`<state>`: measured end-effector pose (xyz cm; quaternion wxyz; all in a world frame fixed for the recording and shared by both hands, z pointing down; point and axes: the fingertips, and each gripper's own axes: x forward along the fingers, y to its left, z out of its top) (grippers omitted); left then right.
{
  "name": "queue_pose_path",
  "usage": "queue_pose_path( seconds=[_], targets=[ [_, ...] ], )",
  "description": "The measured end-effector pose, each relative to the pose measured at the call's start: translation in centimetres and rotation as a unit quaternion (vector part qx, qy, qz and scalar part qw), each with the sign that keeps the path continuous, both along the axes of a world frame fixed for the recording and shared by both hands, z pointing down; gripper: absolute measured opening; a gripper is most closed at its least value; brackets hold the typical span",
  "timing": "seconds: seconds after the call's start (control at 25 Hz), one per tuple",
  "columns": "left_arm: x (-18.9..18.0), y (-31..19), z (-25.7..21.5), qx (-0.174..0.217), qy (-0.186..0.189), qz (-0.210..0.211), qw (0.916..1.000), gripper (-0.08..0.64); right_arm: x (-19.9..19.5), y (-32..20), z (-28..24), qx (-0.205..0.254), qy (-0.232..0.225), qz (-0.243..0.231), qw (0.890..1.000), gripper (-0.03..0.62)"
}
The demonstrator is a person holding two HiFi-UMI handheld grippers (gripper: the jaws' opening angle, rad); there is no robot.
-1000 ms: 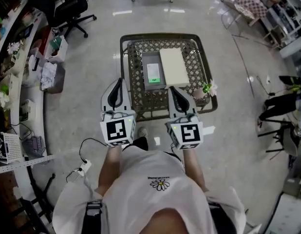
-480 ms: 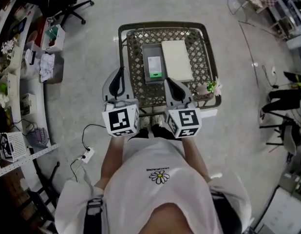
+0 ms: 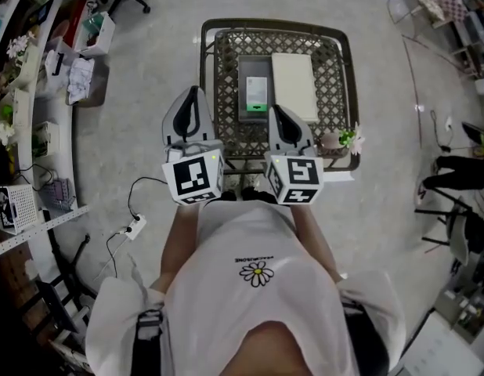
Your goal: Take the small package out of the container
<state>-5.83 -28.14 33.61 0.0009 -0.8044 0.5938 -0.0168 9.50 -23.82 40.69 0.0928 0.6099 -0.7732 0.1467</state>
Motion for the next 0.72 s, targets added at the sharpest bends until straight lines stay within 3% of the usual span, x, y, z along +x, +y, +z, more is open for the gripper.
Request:
queue_pose_path(
  seconds=[0.32, 0.36, 0.4, 0.56, 0.72],
  targets=[
    [0.2, -0.9, 1.3, -0.013, -0.001, -0.004, 0.9999, 0.026, -0.3, -1.3, 2.4, -0.026, -0.021, 0.001, 0.999, 0.036],
    [0.2, -1.1, 1.5, -0.013, 0.0, -0.003, 0.9999, 0.025, -0.5, -2.0, 3.1, -0.032, -0.019, -0.002, 0.999, 0.066],
    [0.2, -1.2, 1.6, -0.013, 0.0, -0.003, 0.9999, 0.026, -0.7, -2.7, 4.1, -0.042, -0.02, 0.0, 0.999, 0.139],
    [0.3, -0.9, 2.1, -0.012, -0.001, -0.006, 0.9999, 0.026, -0.6, -5.6, 8.6, -0.103, -0.04, 0.044, 0.993, 0.246],
    [-0.1, -0.9, 3.7, -0.033, -0.001, -0.012, 0.9994, 0.026, -0.3, -8.5, 13.6, -0.162, -0.034, 0.077, 0.983, 0.299]
  ],
)
